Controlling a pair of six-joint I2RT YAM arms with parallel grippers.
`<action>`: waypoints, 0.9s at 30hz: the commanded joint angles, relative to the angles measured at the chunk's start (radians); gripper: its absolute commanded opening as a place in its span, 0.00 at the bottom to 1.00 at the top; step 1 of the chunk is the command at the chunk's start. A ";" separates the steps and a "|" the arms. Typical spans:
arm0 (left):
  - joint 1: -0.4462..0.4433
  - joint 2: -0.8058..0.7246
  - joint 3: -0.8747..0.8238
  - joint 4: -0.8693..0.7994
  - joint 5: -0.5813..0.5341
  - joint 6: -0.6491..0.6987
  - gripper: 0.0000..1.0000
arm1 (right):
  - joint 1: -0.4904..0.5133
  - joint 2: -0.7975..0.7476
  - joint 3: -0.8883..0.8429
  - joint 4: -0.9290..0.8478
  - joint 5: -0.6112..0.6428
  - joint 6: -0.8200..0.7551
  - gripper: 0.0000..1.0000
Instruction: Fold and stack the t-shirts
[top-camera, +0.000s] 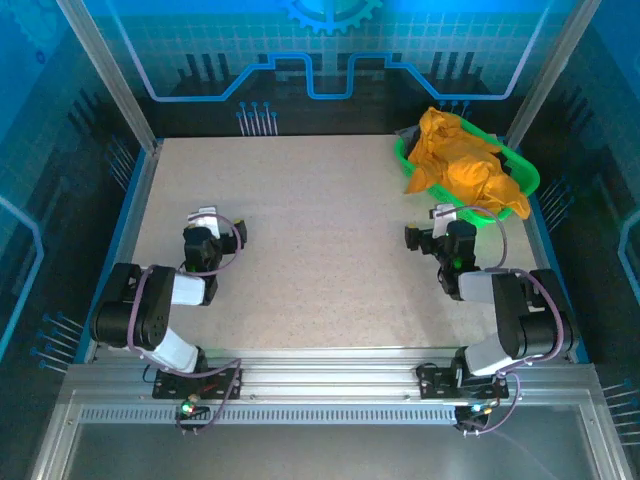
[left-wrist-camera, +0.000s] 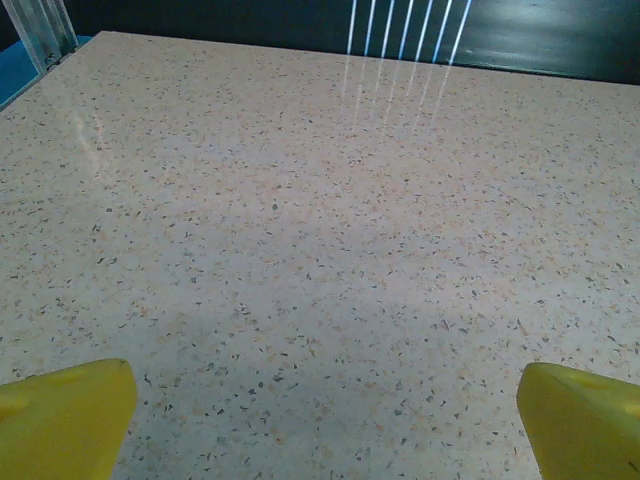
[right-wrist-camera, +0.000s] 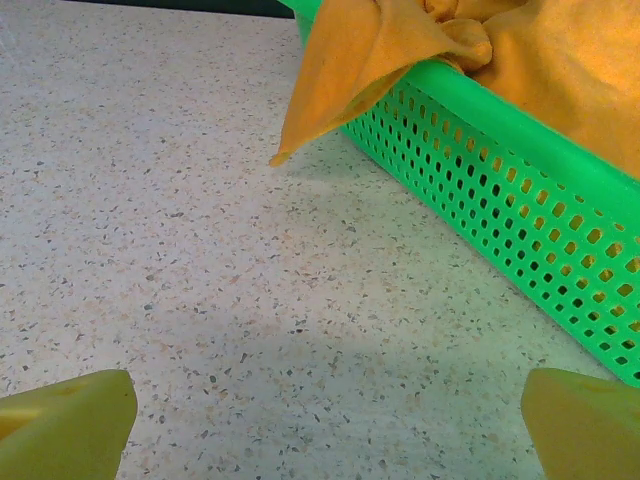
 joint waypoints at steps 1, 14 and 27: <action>-0.005 -0.011 0.012 -0.005 -0.002 0.020 0.99 | -0.007 0.007 0.018 0.010 -0.015 -0.017 1.00; -0.005 -0.011 0.013 -0.006 -0.002 0.022 0.99 | -0.007 0.008 0.018 0.010 -0.015 -0.017 1.00; -0.125 -0.337 0.044 -0.247 -0.216 0.068 0.99 | 0.163 -0.300 0.130 -0.245 0.249 -0.059 1.00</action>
